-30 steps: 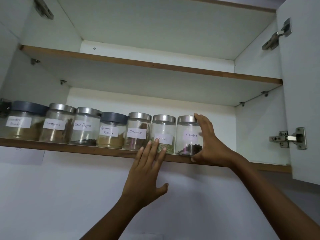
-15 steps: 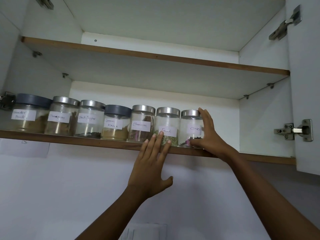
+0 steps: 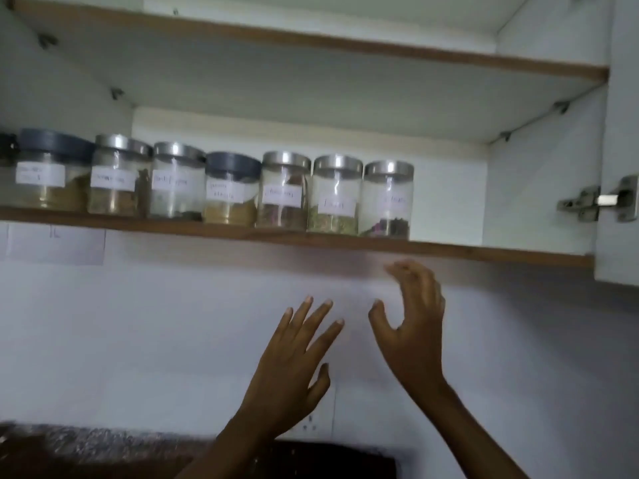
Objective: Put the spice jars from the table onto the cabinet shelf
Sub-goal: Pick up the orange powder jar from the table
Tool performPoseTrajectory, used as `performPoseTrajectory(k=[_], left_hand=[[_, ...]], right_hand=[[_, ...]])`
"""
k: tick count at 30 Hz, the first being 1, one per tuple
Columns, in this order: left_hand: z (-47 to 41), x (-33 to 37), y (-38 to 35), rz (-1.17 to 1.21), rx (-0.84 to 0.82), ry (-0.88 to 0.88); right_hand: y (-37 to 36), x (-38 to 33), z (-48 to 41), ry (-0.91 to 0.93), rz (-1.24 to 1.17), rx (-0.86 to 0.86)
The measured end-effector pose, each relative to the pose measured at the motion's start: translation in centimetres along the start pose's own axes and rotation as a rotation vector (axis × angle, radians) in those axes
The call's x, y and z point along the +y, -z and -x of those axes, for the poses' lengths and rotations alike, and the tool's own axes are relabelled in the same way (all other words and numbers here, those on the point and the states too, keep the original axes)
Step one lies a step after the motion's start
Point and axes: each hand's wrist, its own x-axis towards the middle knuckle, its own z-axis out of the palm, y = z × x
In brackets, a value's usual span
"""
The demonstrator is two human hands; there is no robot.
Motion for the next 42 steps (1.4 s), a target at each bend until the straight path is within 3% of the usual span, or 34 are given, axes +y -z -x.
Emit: performPoseTrajectory(k=[6, 11, 18, 20, 24, 29, 36, 42], left_hand=[[8.8, -1.5, -5.0, 0.032, -0.252, 0.123], [16.6, -3.0, -8.8, 0.066, -0.688, 0.314], [28.2, -1.8, -12.9, 0.166, -1.191, 0.539], [30.4, -0.4, -13.1, 0.198, -1.203, 0.621], [33.0, 2.0, -13.2, 0.346, -1.010, 0.804], [33.9, 3.0, -13.6, 0.439, -0.891, 0.886], [33.7, 2.0, -12.8, 0.533, -0.971, 0.886], [34.2, 3.8, -9.8, 0.647, -1.060, 0.913]], right_hand=[[-3.0, 2.2, 12.2, -0.170, -0.028, -0.407], [-5.6, 6.0, 22.0, -0.360, -0.011, -0.780], [-8.7, 6.4, 36.1, -0.466, -0.091, -1.202], [-9.1, 6.0, 39.3, -0.547, -0.131, -1.252], [-10.2, 4.3, 43.3, -0.798, -0.283, -1.275], [-11.3, 1.5, 46.0, -1.086, -0.427, -1.121], [-11.7, 1.8, 45.7, -1.149, -0.422, -1.106], [-8.9, 2.5, 45.0, -1.120, -0.395, -1.289]])
